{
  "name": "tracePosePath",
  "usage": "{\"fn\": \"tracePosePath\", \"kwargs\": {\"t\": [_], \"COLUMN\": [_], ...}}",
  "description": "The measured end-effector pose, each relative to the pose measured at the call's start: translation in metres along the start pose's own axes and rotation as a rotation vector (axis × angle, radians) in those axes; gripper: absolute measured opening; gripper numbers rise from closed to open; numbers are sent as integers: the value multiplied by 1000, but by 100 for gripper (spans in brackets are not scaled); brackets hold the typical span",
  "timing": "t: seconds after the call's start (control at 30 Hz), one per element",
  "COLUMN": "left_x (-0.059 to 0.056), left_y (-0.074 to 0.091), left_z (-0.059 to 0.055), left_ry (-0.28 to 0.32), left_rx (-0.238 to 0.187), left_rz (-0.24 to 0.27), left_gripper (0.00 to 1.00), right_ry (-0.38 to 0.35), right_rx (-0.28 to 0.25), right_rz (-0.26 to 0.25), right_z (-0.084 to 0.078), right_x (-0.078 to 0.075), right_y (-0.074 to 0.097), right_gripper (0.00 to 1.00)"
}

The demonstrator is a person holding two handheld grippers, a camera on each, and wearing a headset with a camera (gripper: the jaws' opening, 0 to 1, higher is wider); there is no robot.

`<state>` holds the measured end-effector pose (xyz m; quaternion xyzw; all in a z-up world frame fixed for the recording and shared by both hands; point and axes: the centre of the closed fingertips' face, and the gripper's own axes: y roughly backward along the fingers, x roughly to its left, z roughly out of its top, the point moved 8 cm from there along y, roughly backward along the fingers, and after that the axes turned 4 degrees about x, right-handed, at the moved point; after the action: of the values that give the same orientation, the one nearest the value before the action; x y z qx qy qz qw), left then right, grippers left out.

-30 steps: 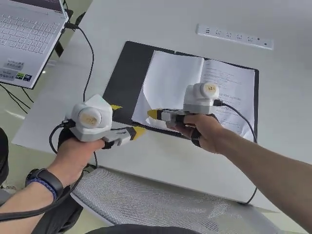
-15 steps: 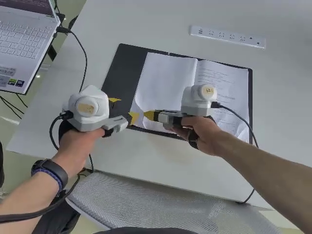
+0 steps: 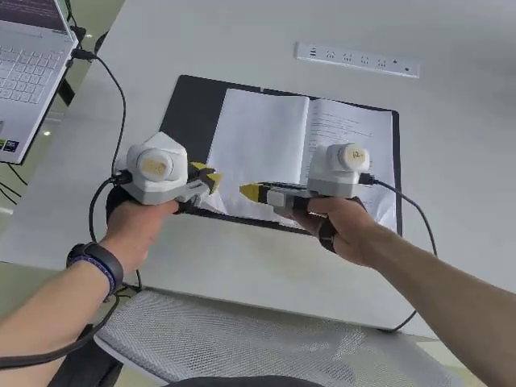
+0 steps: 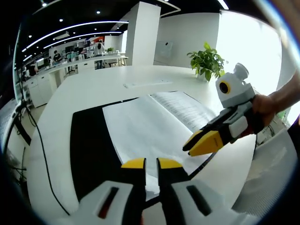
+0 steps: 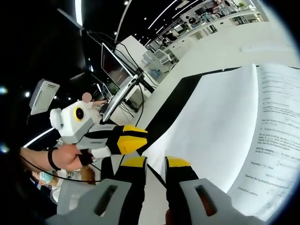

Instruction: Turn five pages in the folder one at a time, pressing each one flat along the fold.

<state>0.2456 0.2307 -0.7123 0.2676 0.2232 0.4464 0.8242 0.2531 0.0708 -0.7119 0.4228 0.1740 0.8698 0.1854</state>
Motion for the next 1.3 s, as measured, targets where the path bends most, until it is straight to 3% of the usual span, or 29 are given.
{"fn": "tracePosePath", "kwargs": {"t": [0.23,0.57,1.0,1.3], "left_x": [2,1,1,1], "left_y": [-9,-18,-16,-16], "left_z": [-22,-40,-40,-41], "left_ry": [-3,-33,-19,1], "left_rx": [66,143,124,116], "left_rz": [3,8,15,25], "left_gripper": [0,0,0,0], "right_ry": [-13,-9,10,26], "right_rx": [-34,-45,-45,-35], "right_rz": [-36,-49,-71,-81], "right_z": [1,6,24,38], "right_x": [-15,-27,-48,-65], "right_y": [24,33,38,31], "right_gripper": [13,14,12,10]}}
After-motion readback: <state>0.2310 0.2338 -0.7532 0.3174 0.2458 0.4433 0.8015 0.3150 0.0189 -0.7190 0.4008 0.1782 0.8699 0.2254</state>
